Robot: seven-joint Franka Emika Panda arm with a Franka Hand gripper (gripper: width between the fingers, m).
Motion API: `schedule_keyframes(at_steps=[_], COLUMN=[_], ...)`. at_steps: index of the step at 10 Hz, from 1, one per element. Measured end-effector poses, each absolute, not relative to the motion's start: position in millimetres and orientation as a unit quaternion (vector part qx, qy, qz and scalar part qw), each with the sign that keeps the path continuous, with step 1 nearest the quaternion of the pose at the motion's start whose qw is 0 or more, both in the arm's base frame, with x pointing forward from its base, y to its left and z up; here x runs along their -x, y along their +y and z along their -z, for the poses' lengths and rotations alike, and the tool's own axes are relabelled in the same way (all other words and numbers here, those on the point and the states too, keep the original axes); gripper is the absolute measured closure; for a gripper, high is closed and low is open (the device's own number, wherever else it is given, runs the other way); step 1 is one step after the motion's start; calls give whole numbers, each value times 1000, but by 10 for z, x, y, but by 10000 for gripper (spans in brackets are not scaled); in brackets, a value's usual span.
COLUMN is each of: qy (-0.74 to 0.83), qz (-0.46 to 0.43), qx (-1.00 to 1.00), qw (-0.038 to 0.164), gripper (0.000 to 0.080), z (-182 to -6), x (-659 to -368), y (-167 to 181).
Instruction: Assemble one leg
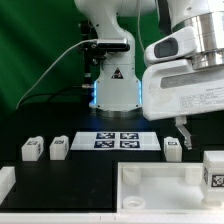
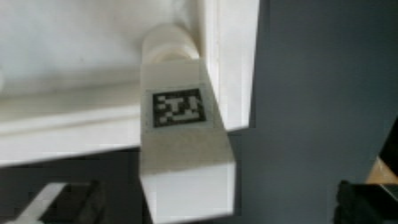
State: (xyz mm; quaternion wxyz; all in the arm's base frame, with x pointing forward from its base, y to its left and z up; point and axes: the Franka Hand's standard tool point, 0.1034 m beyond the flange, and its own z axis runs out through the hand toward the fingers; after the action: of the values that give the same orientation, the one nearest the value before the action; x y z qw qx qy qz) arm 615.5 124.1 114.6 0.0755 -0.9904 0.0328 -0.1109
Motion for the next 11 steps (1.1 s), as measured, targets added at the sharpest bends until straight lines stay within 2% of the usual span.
schedule_keyframes(at_steps=[2,4,5,8,11], qy=[31,25,24,25,50], qz=[47,-43,-21,-22,-42], qx=[995,995,996,996,996], qw=[79,85,82,81,68], gripper=[151,151,151,151,151], z=[-1061,-958,-965,-948,-948], x=[-6263,-6252,-6321,-6297,-6426], y=[1127,1054,1049,1042,1111])
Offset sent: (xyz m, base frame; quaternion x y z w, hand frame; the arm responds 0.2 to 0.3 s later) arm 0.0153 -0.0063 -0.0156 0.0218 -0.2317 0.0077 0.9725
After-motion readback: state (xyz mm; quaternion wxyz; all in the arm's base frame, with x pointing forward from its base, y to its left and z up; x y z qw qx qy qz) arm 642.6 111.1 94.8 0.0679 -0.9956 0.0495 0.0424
